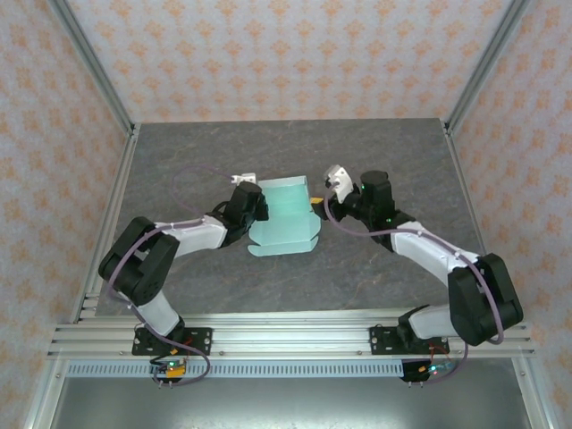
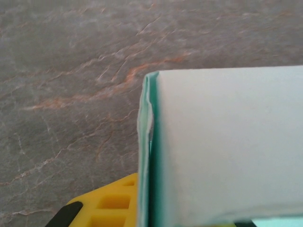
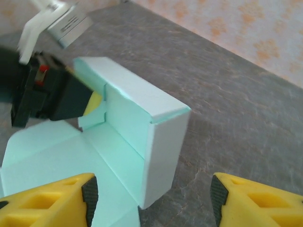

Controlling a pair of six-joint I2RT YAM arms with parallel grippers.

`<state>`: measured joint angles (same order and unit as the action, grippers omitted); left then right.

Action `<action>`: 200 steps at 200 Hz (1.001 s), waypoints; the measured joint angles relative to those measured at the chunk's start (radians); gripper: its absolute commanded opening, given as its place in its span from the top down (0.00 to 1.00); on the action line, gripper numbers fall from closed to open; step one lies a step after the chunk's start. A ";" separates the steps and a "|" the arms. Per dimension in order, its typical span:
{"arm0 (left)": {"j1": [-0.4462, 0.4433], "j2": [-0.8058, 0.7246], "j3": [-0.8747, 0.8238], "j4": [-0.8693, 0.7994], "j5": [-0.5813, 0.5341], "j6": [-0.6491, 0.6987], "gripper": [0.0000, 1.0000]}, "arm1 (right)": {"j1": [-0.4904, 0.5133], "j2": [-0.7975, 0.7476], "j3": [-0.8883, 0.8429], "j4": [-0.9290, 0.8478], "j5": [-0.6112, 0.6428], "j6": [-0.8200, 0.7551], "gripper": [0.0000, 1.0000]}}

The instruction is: Fold the paper box

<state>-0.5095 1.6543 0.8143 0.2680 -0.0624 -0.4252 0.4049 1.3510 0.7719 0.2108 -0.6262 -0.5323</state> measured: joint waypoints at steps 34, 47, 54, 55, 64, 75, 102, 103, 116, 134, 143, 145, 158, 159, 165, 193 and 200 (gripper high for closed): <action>0.008 -0.058 -0.048 0.072 0.106 0.112 0.87 | 0.000 0.031 0.086 -0.217 -0.060 -0.159 0.32; 0.010 -0.058 -0.056 0.097 0.145 0.151 0.87 | 0.000 0.065 0.127 -0.301 -0.103 -0.198 0.32; 0.010 -0.058 -0.061 0.106 0.163 0.171 0.87 | 0.000 0.078 0.141 -0.329 -0.124 -0.211 0.32; 0.010 -0.058 -0.061 0.108 0.166 0.175 0.87 | 0.000 0.079 0.142 -0.331 -0.126 -0.212 0.32; 0.011 -0.058 -0.068 0.112 0.178 0.195 0.86 | 0.000 0.087 0.145 -0.351 -0.150 -0.225 0.32; 0.017 -0.058 -0.077 0.121 0.197 0.217 0.86 | -0.001 0.089 0.138 -0.359 -0.168 -0.227 0.32; 0.028 -0.058 -0.103 0.148 0.241 0.252 0.86 | -0.001 0.090 0.111 -0.352 -0.193 -0.220 0.32; 0.028 -0.058 -0.103 0.148 0.242 0.253 0.86 | -0.001 0.090 0.111 -0.352 -0.194 -0.220 0.32; 0.029 -0.058 -0.103 0.148 0.247 0.270 0.86 | -0.001 0.092 0.106 -0.354 -0.203 -0.215 0.33; 0.035 -0.058 -0.103 0.148 0.258 0.279 0.86 | -0.002 0.095 0.106 -0.355 -0.213 -0.214 0.34; 0.037 -0.058 -0.103 0.149 0.261 0.287 0.86 | -0.002 0.095 0.106 -0.357 -0.214 -0.214 0.34; 0.038 -0.058 -0.103 0.149 0.262 0.288 0.86 | -0.002 0.095 0.105 -0.357 -0.214 -0.214 0.34; 0.039 -0.058 -0.103 0.149 0.262 0.297 0.86 | -0.002 0.095 0.099 -0.355 -0.214 -0.214 0.34; 0.039 -0.058 -0.103 0.149 0.262 0.297 0.86 | -0.002 0.095 0.098 -0.355 -0.215 -0.214 0.34; 0.039 -0.058 -0.103 0.149 0.262 0.299 0.86 | -0.002 0.095 0.095 -0.357 -0.217 -0.214 0.34; 0.037 -0.050 -0.109 0.174 0.247 0.304 0.87 | -0.002 0.084 0.090 -0.349 -0.212 -0.174 0.33; 0.033 -0.046 -0.109 0.187 0.241 0.304 0.87 | -0.005 0.074 0.081 -0.333 -0.206 -0.146 0.33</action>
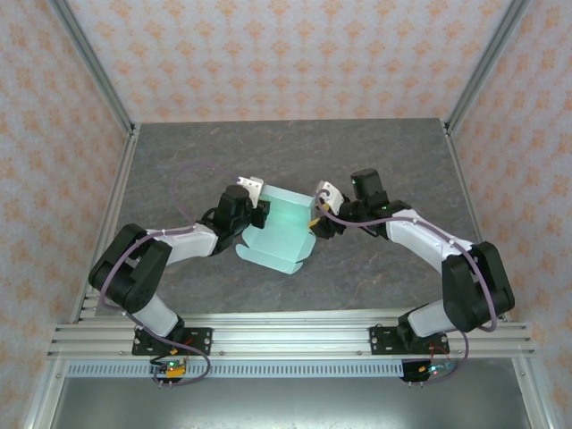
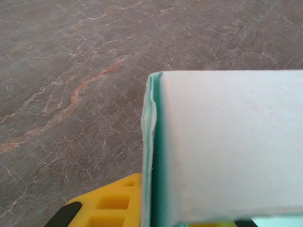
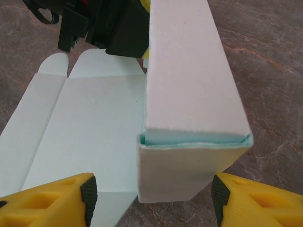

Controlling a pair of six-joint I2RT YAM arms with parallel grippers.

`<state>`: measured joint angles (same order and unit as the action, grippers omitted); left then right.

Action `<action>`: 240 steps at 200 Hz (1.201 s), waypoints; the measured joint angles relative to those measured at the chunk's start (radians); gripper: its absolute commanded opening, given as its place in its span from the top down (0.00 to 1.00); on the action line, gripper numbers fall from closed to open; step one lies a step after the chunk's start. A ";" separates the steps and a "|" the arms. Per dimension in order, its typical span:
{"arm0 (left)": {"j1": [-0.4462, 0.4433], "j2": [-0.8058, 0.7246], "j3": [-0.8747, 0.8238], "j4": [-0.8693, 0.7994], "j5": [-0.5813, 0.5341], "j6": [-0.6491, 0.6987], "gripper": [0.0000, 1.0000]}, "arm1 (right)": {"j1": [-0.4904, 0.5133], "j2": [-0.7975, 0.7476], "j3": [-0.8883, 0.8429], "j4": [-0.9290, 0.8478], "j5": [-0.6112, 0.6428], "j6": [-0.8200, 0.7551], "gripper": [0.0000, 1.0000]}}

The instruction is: Fold the paper box

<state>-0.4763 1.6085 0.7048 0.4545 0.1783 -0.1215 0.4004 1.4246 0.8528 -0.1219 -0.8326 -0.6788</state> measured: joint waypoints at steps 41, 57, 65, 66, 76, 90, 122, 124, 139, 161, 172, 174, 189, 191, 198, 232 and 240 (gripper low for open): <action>-0.039 0.038 -0.026 0.105 -0.026 0.017 0.85 | -0.022 -0.148 -0.076 0.041 0.012 0.095 0.27; -0.051 0.064 -0.044 0.150 -0.035 0.019 0.85 | -0.021 -0.158 -0.045 0.017 0.018 0.116 0.29; -0.055 0.077 -0.054 0.168 -0.045 0.019 0.85 | -0.021 -0.148 -0.018 0.007 0.019 0.138 0.30; -0.057 0.080 -0.055 0.171 -0.047 0.019 0.85 | -0.021 -0.147 -0.015 0.006 0.020 0.140 0.30; -0.066 0.096 -0.066 0.187 -0.060 0.019 0.85 | -0.022 -0.131 0.019 0.003 0.022 0.177 0.30; -0.075 0.118 -0.078 0.208 -0.065 0.019 0.85 | -0.021 -0.114 0.045 0.026 0.032 0.232 0.30; -0.087 0.148 -0.093 0.271 -0.067 0.019 0.82 | -0.012 -0.040 0.094 0.032 0.082 0.288 0.31; -0.087 0.150 -0.093 0.274 -0.066 0.019 0.82 | -0.010 -0.029 0.103 0.030 0.086 0.289 0.31; -0.092 0.164 -0.093 0.294 -0.067 0.019 0.81 | 0.012 0.060 0.179 0.000 0.108 0.291 0.32; -0.094 0.185 -0.093 0.323 -0.066 0.019 0.79 | 0.056 0.167 0.264 -0.023 0.131 0.302 0.34; -0.094 0.195 -0.093 0.330 -0.066 0.019 0.77 | 0.076 0.207 0.286 -0.030 0.143 0.309 0.35; -0.094 0.197 -0.093 0.330 -0.066 0.019 0.77 | 0.079 0.211 0.288 -0.031 0.144 0.310 0.35; -0.094 0.208 -0.093 0.333 -0.066 0.019 0.75 | 0.102 0.259 0.304 -0.037 0.160 0.325 0.37; -0.094 0.209 -0.093 0.333 -0.066 0.019 0.75 | 0.104 0.264 0.305 -0.037 0.163 0.327 0.38; -0.094 0.211 -0.093 0.335 -0.066 0.019 0.72 | 0.111 0.287 0.308 -0.037 0.167 0.332 0.40; -0.094 0.212 -0.093 0.336 -0.064 0.018 0.69 | 0.128 0.340 0.311 -0.019 0.167 0.372 0.43; -0.094 0.211 -0.093 0.336 -0.065 0.015 0.70 | 0.129 0.340 0.311 -0.013 0.174 0.381 0.44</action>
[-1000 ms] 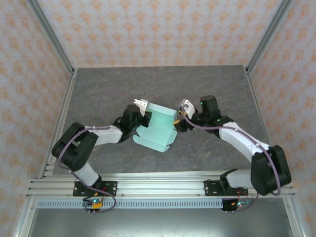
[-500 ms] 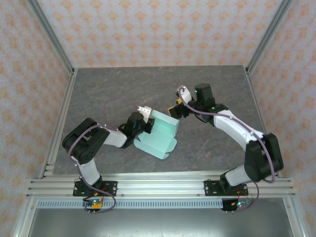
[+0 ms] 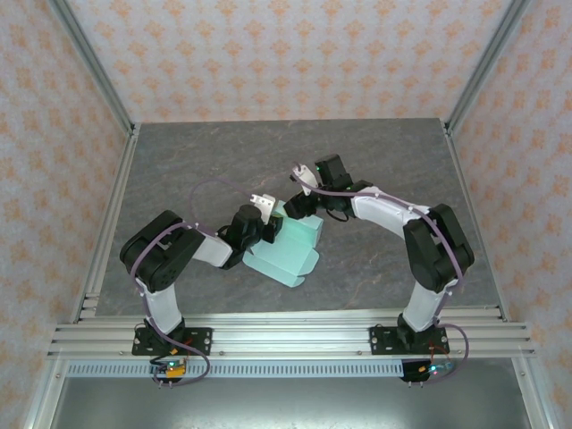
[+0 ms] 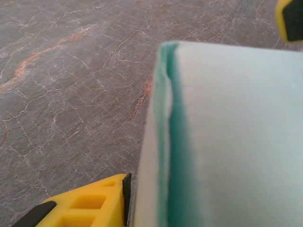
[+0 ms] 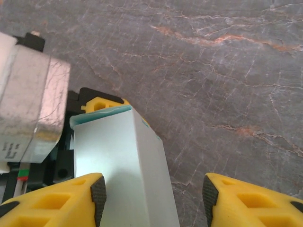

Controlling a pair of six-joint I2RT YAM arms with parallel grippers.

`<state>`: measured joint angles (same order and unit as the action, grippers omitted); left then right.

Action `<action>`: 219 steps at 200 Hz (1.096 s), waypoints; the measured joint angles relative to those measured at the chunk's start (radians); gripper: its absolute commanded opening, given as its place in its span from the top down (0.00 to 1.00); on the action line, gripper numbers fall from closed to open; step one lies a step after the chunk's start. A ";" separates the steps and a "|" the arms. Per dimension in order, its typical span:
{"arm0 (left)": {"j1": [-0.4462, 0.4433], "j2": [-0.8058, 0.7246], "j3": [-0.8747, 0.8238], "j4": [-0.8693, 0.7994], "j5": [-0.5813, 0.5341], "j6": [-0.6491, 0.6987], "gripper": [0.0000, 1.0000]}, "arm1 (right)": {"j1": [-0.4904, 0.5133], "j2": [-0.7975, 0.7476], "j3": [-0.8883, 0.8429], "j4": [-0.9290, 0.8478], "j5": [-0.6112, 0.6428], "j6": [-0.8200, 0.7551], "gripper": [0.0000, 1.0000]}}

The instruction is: Fold the paper box

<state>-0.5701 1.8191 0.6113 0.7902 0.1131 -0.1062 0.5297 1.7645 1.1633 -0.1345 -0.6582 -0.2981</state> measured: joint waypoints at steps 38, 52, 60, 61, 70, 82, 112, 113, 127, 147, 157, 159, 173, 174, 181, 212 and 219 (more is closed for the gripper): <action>0.000 -0.056 -0.037 0.001 -0.058 -0.023 0.74 | 0.000 0.000 0.000 0.002 0.009 0.026 0.46; 0.000 -0.072 -0.046 0.000 -0.074 -0.025 0.81 | 0.000 0.000 -0.001 0.009 0.012 0.034 0.48; -0.005 -0.074 -0.046 0.001 -0.079 -0.027 0.85 | 0.001 0.000 -0.001 0.013 0.013 0.037 0.49; -0.006 -0.074 -0.046 0.001 -0.081 -0.027 0.86 | 0.001 0.000 -0.002 0.014 0.013 0.038 0.49; -0.010 -0.074 -0.046 0.002 -0.088 -0.020 0.90 | 0.002 0.000 -0.005 0.023 0.013 0.047 0.49; -0.015 -0.072 -0.046 0.004 -0.096 -0.016 0.93 | 0.003 0.000 -0.017 0.050 0.016 0.066 0.49; -0.015 -0.041 -0.043 0.053 -0.111 -0.016 0.94 | 0.009 -0.003 -0.066 0.154 0.028 0.134 0.49; -0.015 -0.039 -0.042 0.054 -0.111 -0.017 0.94 | 0.010 -0.005 -0.069 0.159 0.031 0.137 0.49; -0.015 -0.017 -0.032 0.078 -0.117 -0.022 0.93 | 0.018 -0.014 -0.095 0.205 0.058 0.163 0.49; -0.015 0.010 -0.019 0.107 -0.119 -0.027 0.90 | 0.032 -0.022 -0.117 0.250 0.098 0.187 0.50; -0.015 0.022 -0.011 0.118 -0.119 -0.032 0.89 | 0.036 -0.025 -0.123 0.261 0.112 0.195 0.50; -0.015 0.023 -0.010 0.119 -0.119 -0.033 0.89 | 0.037 -0.025 -0.124 0.263 0.113 0.195 0.50; -0.015 0.039 0.004 0.124 -0.121 -0.036 0.90 | 0.039 -0.031 -0.137 0.277 0.126 0.201 0.50; -0.015 0.040 0.005 0.124 -0.121 -0.036 0.90 | 0.039 -0.032 -0.138 0.278 0.127 0.202 0.50; -0.015 0.048 0.014 0.126 -0.121 -0.037 0.91 | 0.039 -0.035 -0.145 0.285 0.130 0.206 0.50; -0.018 0.082 0.047 0.143 -0.119 -0.038 1.00 | 0.039 -0.052 -0.171 0.301 0.140 0.209 0.50; -0.019 0.084 0.049 0.142 -0.119 -0.037 1.00 | 0.039 -0.055 -0.175 0.301 0.141 0.209 0.50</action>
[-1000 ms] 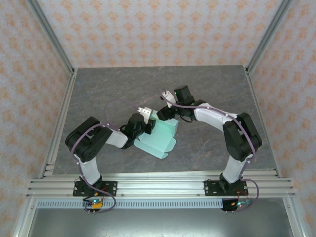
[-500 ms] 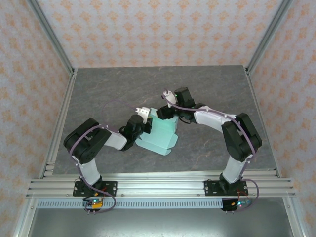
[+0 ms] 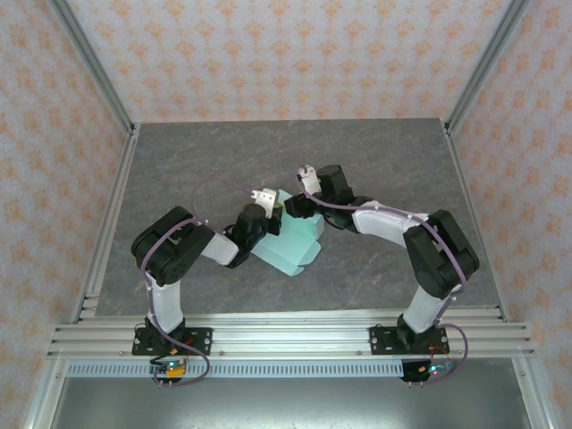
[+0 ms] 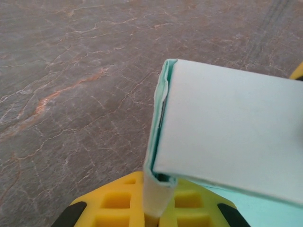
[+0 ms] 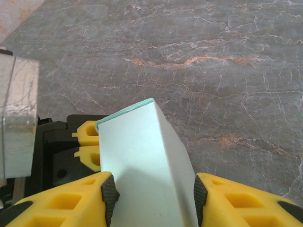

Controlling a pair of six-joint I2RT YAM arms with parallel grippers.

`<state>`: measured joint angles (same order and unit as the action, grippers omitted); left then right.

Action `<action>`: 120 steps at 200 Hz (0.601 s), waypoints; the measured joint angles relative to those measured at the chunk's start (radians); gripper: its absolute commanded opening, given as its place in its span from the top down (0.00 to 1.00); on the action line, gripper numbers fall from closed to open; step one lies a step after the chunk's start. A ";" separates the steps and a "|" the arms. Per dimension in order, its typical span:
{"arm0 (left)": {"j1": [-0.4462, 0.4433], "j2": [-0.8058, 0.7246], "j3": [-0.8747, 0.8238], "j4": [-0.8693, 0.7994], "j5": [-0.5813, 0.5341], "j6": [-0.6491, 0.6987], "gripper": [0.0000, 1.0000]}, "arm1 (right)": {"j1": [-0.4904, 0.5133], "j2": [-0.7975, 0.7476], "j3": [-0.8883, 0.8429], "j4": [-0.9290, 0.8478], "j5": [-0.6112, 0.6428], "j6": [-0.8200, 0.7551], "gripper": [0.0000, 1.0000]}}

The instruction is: Fold the paper box

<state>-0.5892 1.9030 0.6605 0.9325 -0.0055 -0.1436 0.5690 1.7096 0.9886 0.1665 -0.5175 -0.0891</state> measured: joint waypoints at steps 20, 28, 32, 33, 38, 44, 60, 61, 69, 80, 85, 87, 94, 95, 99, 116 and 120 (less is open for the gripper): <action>0.000 0.000 0.000 0.000 0.000 0.000 1.00 | 0.000 -0.006 -0.013 0.019 0.000 -0.001 0.49; 0.000 0.000 0.000 0.000 0.000 0.000 1.00 | 0.001 -0.013 -0.024 0.029 0.000 -0.002 0.46; 0.000 0.000 0.000 0.000 0.000 -0.001 1.00 | 0.002 -0.016 -0.029 0.035 0.001 -0.006 0.44; 0.000 0.000 0.000 0.000 0.000 -0.001 1.00 | 0.002 -0.018 -0.032 0.036 0.001 -0.008 0.44; 0.000 0.000 0.000 -0.001 0.000 -0.001 1.00 | 0.003 -0.025 -0.042 0.043 0.002 -0.010 0.41; 0.000 -0.003 0.000 -0.005 0.000 -0.005 1.00 | 0.004 -0.038 -0.057 0.050 0.005 -0.012 0.39; 0.000 -0.025 0.000 -0.048 0.000 -0.016 1.00 | 0.006 -0.085 -0.106 0.070 0.013 -0.016 0.35; 0.000 -0.026 0.000 -0.051 0.000 -0.017 1.00 | 0.006 -0.087 -0.108 0.070 0.013 -0.015 0.35; 0.001 -0.044 0.000 -0.084 -0.001 -0.027 1.00 | 0.006 -0.119 -0.130 0.079 0.021 -0.015 0.33; 0.002 -0.068 0.001 -0.133 -0.004 -0.045 1.00 | 0.006 -0.171 -0.158 0.088 0.032 -0.015 0.32; 0.004 -0.079 0.001 -0.154 -0.006 -0.050 1.00 | 0.006 -0.195 -0.168 0.089 0.040 -0.013 0.32; 0.005 -0.084 0.001 -0.161 -0.008 -0.055 1.00 | 0.006 -0.205 -0.171 0.089 0.039 -0.012 0.32; 0.009 -0.100 0.005 -0.193 -0.016 -0.070 1.00 | 0.006 -0.242 -0.184 0.098 0.047 -0.010 0.31; 0.010 -0.102 0.005 -0.196 -0.018 -0.070 1.00 | 0.006 -0.247 -0.185 0.098 0.047 -0.009 0.31; 0.014 -0.111 0.010 -0.216 -0.023 -0.078 1.00 | 0.006 -0.271 -0.193 0.105 0.051 -0.007 0.30; 0.041 -0.159 0.024 -0.286 -0.033 -0.124 1.00 | 0.002 -0.369 -0.227 0.140 0.064 0.000 0.29; 0.049 -0.172 0.025 -0.300 -0.034 -0.135 1.00 | -0.001 -0.388 -0.235 0.149 0.067 0.000 0.29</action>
<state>-0.5400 1.7309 0.6857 0.6323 -0.0399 -0.2790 0.5678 1.3216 0.7540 0.3157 -0.4507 -0.0887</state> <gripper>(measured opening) 0.084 0.704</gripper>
